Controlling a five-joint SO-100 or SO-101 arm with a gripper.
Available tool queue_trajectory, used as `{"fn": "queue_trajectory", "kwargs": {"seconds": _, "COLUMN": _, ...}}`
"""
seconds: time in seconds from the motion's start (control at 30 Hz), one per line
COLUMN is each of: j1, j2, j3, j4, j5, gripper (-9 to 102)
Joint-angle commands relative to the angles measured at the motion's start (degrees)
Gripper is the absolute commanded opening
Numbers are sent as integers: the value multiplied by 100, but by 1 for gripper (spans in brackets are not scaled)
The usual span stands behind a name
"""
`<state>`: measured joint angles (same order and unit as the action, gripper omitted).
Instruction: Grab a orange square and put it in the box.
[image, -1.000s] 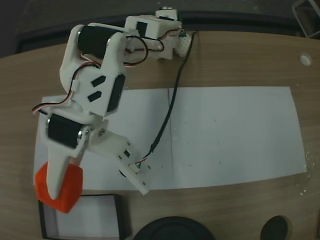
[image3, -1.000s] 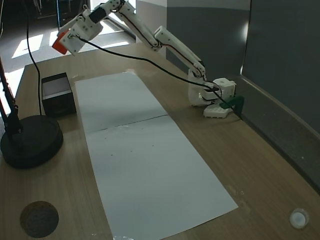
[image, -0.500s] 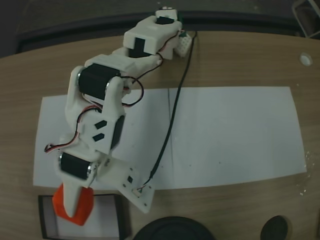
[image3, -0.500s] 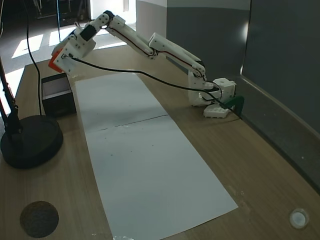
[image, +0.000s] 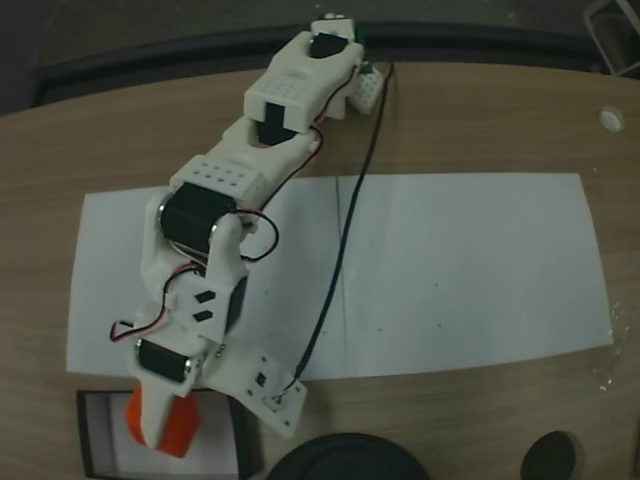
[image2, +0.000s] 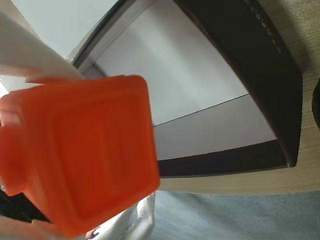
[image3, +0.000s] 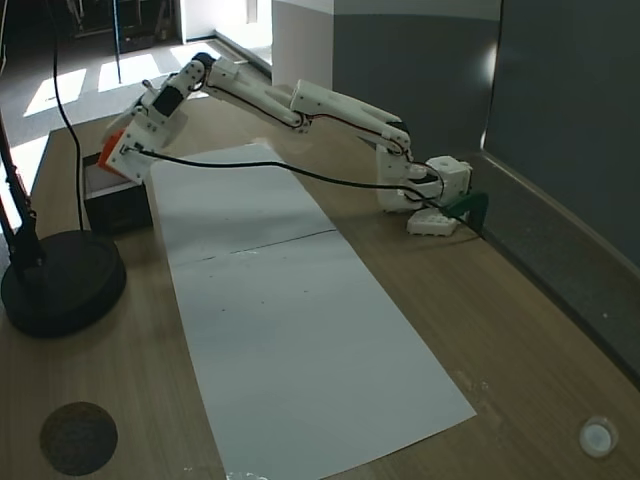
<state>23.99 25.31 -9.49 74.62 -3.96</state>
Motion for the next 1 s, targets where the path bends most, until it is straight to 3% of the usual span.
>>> {"fn": "queue_trajectory", "kwargs": {"seconds": 0.0, "j1": 18, "j2": 246, "j3": -404, "j4": -97, "j5": 97, "gripper": 31}}
{"fn": "queue_trajectory", "kwargs": {"seconds": 0.3, "j1": -62, "j2": 747, "j3": -422, "j4": 413, "j5": 123, "gripper": 29}}
{"fn": "queue_trajectory", "kwargs": {"seconds": 0.57, "j1": -1160, "j2": 2681, "j3": -404, "j4": 2443, "j5": 79, "gripper": 3}}
{"fn": "queue_trajectory", "kwargs": {"seconds": 0.77, "j1": -1986, "j2": 4509, "j3": 220, "j4": 2531, "j5": 123, "gripper": -1}}
{"fn": "queue_trajectory", "kwargs": {"seconds": 0.97, "j1": -2575, "j2": 7040, "j3": 2531, "j4": 2505, "j5": 404, "gripper": -1}}
